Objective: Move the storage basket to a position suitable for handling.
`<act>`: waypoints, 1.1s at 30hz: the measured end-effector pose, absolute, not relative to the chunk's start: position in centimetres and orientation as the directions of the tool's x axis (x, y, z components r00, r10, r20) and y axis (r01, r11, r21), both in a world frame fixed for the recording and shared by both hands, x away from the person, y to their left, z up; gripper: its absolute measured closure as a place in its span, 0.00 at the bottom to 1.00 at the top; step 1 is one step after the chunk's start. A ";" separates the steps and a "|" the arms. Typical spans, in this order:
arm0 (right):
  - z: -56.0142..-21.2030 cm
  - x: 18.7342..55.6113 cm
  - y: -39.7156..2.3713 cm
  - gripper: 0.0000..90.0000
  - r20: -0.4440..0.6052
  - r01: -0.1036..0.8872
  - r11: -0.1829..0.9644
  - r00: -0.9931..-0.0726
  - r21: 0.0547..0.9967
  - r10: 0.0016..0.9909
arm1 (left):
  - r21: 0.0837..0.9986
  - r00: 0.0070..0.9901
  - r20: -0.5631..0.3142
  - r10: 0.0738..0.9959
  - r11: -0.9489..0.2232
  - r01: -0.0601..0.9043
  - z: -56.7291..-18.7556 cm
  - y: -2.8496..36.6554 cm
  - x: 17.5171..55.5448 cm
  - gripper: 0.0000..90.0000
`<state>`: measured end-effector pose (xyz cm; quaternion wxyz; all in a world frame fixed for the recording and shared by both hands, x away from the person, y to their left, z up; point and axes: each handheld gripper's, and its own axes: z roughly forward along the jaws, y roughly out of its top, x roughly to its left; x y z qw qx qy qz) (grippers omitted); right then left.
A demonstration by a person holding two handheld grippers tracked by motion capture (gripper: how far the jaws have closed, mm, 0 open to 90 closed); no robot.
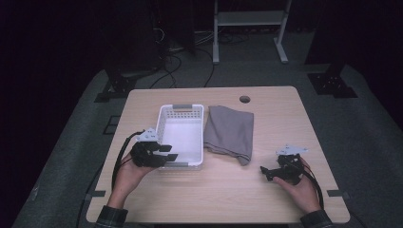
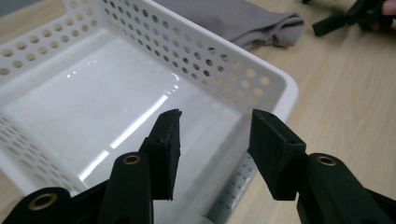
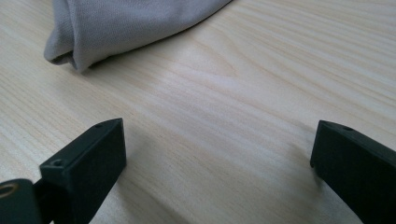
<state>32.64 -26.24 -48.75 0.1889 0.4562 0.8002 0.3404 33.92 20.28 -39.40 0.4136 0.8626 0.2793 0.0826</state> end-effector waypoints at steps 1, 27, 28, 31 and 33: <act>-48.8 32.6 -26.2 0.03 0.008 0.601 0.352 -0.512 0.717 0.859 | 0.757 0.832 -0.091 0.548 -0.504 0.415 -39.6 20.2 33.7 0.58; -48.8 32.6 -26.2 0.03 0.008 0.601 0.352 -0.513 0.718 0.858 | 0.704 0.852 -0.084 0.516 -0.574 0.417 -41.0 19.8 33.3 0.79; -48.8 32.6 -26.2 0.03 0.008 0.601 0.352 -0.513 0.718 0.858 | 0.701 0.850 -0.092 0.519 -0.573 0.425 -41.0 19.8 33.3 0.80; -48.8 32.6 -26.2 0.03 0.008 0.601 0.352 -0.513 0.718 0.858 | 0.688 0.852 -0.074 0.518 -0.592 0.419 -40.8 19.5 33.2 0.85; -48.8 32.6 -26.2 0.03 0.008 0.601 0.352 -0.513 0.718 0.859 | 0.683 0.852 -0.062 0.520 -0.601 0.416 -40.8 19.3 33.1 0.87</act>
